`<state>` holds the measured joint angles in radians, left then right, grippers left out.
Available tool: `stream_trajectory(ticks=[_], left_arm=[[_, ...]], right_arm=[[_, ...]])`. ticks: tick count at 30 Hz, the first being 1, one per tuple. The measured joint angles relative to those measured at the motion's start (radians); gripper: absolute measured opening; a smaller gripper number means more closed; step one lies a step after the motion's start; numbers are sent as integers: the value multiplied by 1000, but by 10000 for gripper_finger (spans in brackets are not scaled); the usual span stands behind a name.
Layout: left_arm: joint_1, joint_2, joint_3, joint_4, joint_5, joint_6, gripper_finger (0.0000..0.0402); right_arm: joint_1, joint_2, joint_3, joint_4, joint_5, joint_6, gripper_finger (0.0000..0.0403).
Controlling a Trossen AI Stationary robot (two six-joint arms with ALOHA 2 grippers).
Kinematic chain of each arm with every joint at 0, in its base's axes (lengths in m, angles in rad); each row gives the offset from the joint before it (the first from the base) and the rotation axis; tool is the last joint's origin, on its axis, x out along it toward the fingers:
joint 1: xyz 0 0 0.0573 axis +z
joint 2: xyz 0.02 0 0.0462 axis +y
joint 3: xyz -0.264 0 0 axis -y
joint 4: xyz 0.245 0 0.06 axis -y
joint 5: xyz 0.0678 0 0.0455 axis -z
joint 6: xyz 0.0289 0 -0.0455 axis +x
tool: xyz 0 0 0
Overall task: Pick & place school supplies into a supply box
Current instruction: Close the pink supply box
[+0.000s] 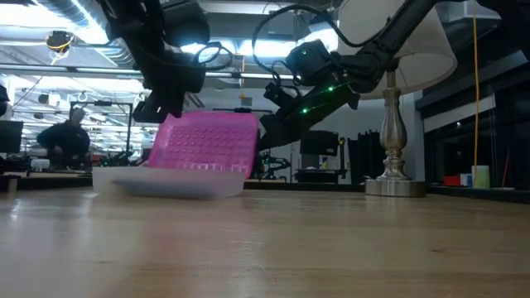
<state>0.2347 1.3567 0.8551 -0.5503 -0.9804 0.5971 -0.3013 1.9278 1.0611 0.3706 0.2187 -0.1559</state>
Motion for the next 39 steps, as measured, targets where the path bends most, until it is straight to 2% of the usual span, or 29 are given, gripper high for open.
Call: stream_trajectory(ticks=[5, 11, 18, 27, 39], left_arm=[[-47, 0, 0, 1, -1, -1, 3], [-85, 0, 0, 1, -19, -11, 3], [-106, 0, 0, 1, -19, -50, 3], [-116, 0, 0, 1, -11, -62, 3], [-117, 0, 0, 2, 57, -61, 3]], right_arm=[[-27, 0, -1, 44, -165, -6, 10], [-50, 0, -1, 43, -207, -11, 10], [-50, 0, -1, 46, -366, -90, 10], [-47, 0, -1, 41, -371, -112, 10], [-47, 0, -1, 21, -370, -111, 10]])
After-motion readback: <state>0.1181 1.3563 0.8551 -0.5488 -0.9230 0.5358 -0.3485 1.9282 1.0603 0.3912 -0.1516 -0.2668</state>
